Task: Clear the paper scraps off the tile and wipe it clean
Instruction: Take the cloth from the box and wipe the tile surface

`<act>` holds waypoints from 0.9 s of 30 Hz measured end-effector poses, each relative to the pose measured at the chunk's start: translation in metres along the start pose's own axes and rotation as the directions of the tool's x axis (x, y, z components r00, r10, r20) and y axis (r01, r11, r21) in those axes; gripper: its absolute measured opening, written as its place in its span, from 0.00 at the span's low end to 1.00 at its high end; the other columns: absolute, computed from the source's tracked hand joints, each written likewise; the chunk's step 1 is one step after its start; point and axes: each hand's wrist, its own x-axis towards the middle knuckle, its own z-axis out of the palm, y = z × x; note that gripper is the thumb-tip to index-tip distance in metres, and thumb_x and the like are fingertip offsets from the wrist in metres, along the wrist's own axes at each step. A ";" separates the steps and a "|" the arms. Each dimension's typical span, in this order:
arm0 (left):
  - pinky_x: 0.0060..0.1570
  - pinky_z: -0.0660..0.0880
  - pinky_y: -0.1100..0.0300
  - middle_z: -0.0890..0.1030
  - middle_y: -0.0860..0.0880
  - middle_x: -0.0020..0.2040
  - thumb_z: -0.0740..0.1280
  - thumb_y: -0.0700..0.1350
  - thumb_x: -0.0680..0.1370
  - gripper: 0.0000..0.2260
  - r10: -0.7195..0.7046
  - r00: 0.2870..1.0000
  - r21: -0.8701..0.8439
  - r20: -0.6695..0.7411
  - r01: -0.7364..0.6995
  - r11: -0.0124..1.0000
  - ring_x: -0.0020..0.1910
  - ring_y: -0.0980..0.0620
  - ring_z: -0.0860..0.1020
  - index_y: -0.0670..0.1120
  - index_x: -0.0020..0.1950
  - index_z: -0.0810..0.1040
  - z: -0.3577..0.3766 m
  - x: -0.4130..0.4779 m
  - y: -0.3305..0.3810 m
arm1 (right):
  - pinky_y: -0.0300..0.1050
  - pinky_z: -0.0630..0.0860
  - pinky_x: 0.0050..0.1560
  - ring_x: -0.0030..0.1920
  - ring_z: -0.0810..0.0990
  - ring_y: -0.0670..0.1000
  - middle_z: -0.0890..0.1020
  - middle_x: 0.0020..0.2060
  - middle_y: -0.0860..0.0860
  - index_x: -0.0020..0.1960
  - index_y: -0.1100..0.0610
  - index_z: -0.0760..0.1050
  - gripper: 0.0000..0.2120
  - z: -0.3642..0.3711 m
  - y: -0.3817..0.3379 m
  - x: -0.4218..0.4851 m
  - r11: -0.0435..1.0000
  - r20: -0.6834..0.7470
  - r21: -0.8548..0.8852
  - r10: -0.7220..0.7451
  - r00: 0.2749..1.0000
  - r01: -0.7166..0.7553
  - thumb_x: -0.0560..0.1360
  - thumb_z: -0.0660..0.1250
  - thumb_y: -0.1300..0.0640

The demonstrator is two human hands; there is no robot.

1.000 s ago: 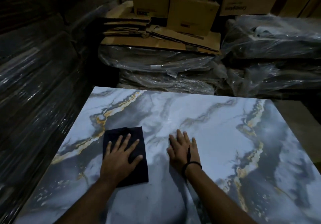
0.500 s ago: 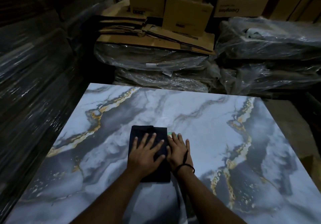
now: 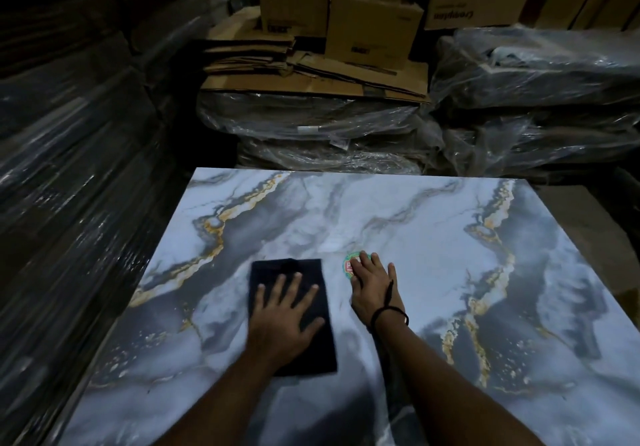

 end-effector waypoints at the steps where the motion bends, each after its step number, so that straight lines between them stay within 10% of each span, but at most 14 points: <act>1: 0.67 0.59 0.39 0.69 0.48 0.72 0.54 0.67 0.75 0.25 0.038 0.999 -0.015 -0.003 -0.038 0.999 0.71 0.43 0.67 0.59 0.70 0.70 0.003 -0.003 0.014 | 0.53 0.40 0.76 0.78 0.52 0.50 0.60 0.77 0.47 0.75 0.50 0.63 0.22 0.000 0.001 0.000 1.000 -0.002 0.007 0.001 1.000 -0.001 0.81 0.53 0.54; 6: 0.69 0.59 0.41 0.66 0.51 0.73 0.51 0.67 0.76 0.25 0.087 0.996 -0.003 -0.026 -0.087 0.996 0.72 0.46 0.65 0.61 0.70 0.68 0.006 -0.020 0.002 | 0.53 0.42 0.75 0.77 0.54 0.51 0.62 0.76 0.48 0.74 0.51 0.65 0.21 0.001 0.002 0.001 1.000 -0.020 0.017 -0.014 1.000 0.014 0.81 0.55 0.54; 12: 0.72 0.42 0.44 0.44 0.56 0.76 0.34 0.73 0.71 0.34 -0.178 0.984 0.055 0.007 0.178 0.983 0.77 0.49 0.47 0.64 0.75 0.48 -0.012 -0.042 -0.076 | 0.54 0.43 0.75 0.77 0.54 0.51 0.62 0.76 0.48 0.74 0.51 0.65 0.21 0.003 0.003 0.002 1.000 -0.020 0.002 -0.014 1.000 0.015 0.81 0.54 0.54; 17: 0.67 0.61 0.38 0.68 0.47 0.72 0.51 0.67 0.76 0.27 -0.049 0.998 -0.004 -0.038 0.049 0.999 0.71 0.41 0.67 0.58 0.70 0.69 0.000 -0.047 -0.016 | 0.54 0.43 0.76 0.77 0.54 0.51 0.62 0.76 0.48 0.73 0.51 0.66 0.21 0.004 0.003 0.003 1.000 -0.028 -0.004 -0.017 0.999 0.017 0.81 0.55 0.54; 27: 0.69 0.56 0.43 0.66 0.51 0.74 0.54 0.68 0.75 0.26 0.084 0.994 0.031 -0.070 -0.082 0.996 0.72 0.46 0.65 0.62 0.71 0.67 0.014 -0.059 0.009 | 0.54 0.44 0.75 0.77 0.54 0.52 0.63 0.75 0.49 0.73 0.51 0.66 0.21 0.005 0.005 0.002 0.999 -0.026 0.016 -0.035 0.999 0.036 0.81 0.55 0.54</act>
